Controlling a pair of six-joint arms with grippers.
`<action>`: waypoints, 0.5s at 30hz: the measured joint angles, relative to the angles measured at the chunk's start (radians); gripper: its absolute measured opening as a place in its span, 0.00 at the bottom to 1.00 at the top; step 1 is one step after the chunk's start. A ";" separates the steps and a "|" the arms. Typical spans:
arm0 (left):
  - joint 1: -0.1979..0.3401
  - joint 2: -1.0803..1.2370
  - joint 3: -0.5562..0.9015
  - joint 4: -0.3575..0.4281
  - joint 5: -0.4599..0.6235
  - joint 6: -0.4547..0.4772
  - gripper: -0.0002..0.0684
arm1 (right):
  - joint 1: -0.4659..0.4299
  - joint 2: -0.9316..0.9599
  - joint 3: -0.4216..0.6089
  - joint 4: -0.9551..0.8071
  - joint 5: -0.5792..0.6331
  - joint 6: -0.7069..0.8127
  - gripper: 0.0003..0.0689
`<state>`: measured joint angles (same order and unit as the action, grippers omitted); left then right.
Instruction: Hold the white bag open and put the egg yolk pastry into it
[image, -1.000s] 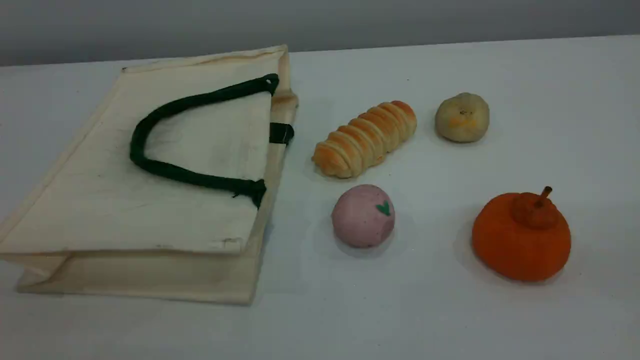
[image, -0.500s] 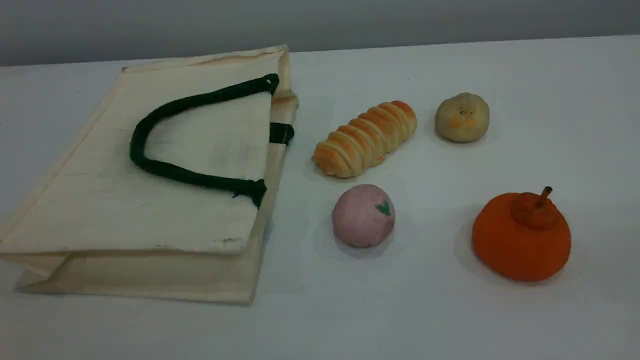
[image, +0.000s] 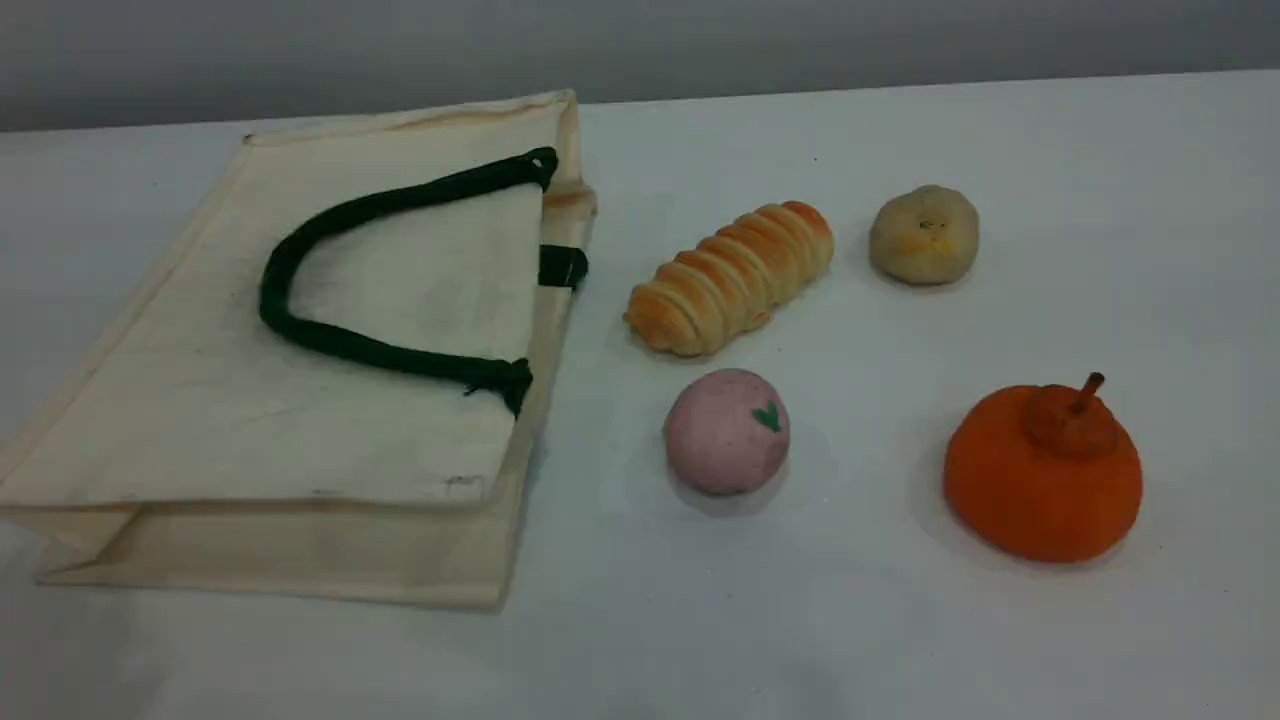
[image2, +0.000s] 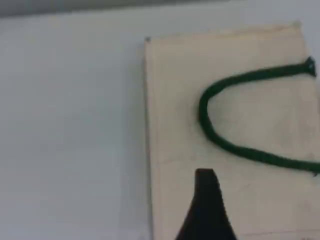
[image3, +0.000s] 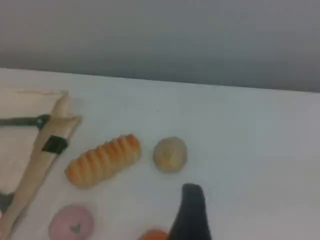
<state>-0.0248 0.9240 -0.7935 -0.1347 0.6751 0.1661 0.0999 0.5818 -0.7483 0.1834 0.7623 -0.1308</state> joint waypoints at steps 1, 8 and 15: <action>0.000 0.047 -0.020 0.000 0.000 0.000 0.70 | 0.000 0.051 -0.029 0.000 -0.002 0.000 0.79; 0.000 0.350 -0.111 0.007 -0.025 0.002 0.66 | 0.000 0.360 -0.165 0.000 -0.009 0.038 0.79; 0.000 0.522 -0.119 0.006 -0.105 0.004 0.65 | 0.000 0.554 -0.172 0.001 -0.024 0.079 0.79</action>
<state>-0.0248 1.4458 -0.9123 -0.1289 0.5700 0.1701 0.0999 1.1362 -0.9203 0.1845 0.7386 -0.0519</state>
